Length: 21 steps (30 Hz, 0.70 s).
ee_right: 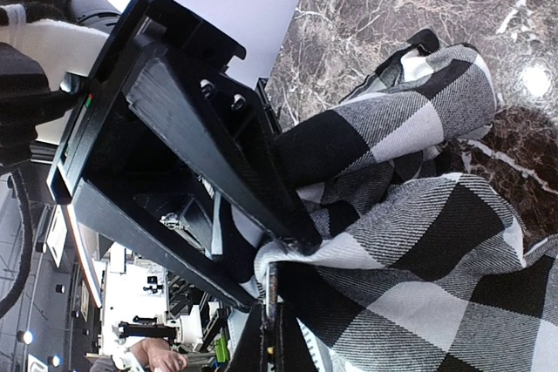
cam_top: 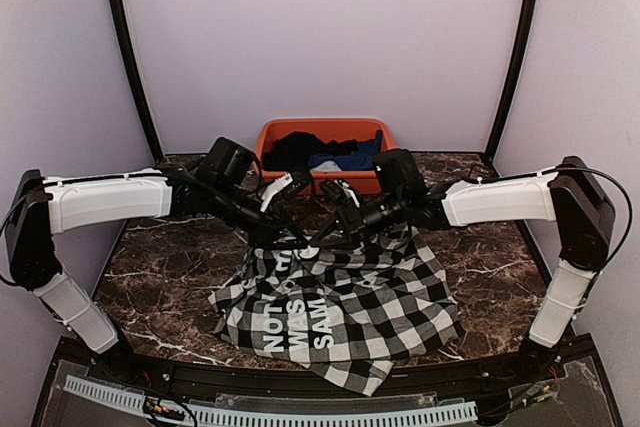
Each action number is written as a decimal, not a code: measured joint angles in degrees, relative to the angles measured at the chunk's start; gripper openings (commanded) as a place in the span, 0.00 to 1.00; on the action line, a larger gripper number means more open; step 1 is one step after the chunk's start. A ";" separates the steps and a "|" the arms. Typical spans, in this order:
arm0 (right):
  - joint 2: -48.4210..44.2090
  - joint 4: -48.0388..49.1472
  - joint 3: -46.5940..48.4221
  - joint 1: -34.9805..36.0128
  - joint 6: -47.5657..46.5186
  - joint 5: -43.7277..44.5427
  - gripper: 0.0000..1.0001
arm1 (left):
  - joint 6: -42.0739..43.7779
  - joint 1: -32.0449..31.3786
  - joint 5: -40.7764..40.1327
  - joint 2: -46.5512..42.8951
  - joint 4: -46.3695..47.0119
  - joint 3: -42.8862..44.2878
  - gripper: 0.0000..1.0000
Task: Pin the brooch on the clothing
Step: Pin the brooch onto the flattened clothing.
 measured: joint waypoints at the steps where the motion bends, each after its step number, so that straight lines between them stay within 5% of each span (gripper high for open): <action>1: 0.00 -0.33 0.02 0.00 -0.15 0.20 0.00 | 0.00 0.00 0.07 0.28 -0.20 0.24 0.30; 21: 0.00 -7.54 2.97 0.02 -6.27 2.67 0.00 | 0.74 0.00 0.09 1.86 -4.07 2.89 0.29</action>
